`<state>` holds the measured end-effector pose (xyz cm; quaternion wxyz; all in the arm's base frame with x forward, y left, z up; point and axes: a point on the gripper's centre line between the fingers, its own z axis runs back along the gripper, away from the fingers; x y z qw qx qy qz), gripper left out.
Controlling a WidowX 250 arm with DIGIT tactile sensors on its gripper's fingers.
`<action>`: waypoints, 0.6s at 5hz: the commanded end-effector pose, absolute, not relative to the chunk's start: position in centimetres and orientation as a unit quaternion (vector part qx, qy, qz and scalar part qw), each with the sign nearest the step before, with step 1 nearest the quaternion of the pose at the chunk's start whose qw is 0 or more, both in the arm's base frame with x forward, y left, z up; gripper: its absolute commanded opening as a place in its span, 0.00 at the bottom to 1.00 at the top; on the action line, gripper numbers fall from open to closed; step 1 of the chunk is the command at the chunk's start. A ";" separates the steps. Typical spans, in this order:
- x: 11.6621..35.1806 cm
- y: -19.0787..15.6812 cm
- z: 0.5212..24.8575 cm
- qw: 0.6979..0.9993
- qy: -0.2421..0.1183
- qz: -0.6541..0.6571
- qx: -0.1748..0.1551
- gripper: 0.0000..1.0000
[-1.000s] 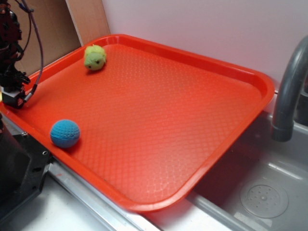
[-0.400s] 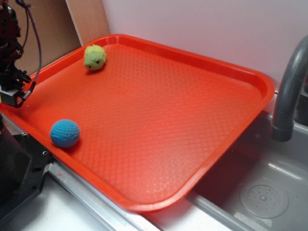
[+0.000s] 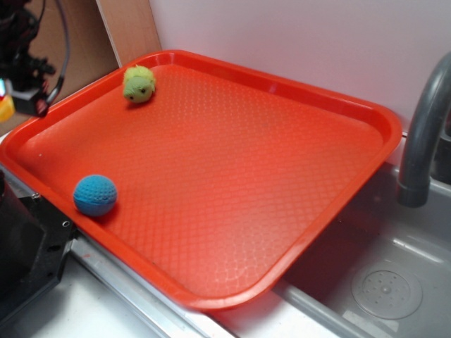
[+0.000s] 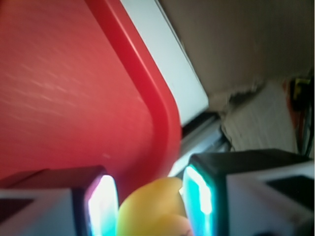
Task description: Grab the yellow duck.
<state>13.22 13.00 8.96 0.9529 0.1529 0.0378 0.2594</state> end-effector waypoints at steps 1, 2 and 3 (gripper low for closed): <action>17.6 8.9 13.6 0.978 -0.069 0.154 0.125 0.00; 18.5 5.6 15.7 0.988 -0.116 0.059 0.086 0.00; 18.3 4.3 17.4 0.985 -0.147 0.028 0.088 0.00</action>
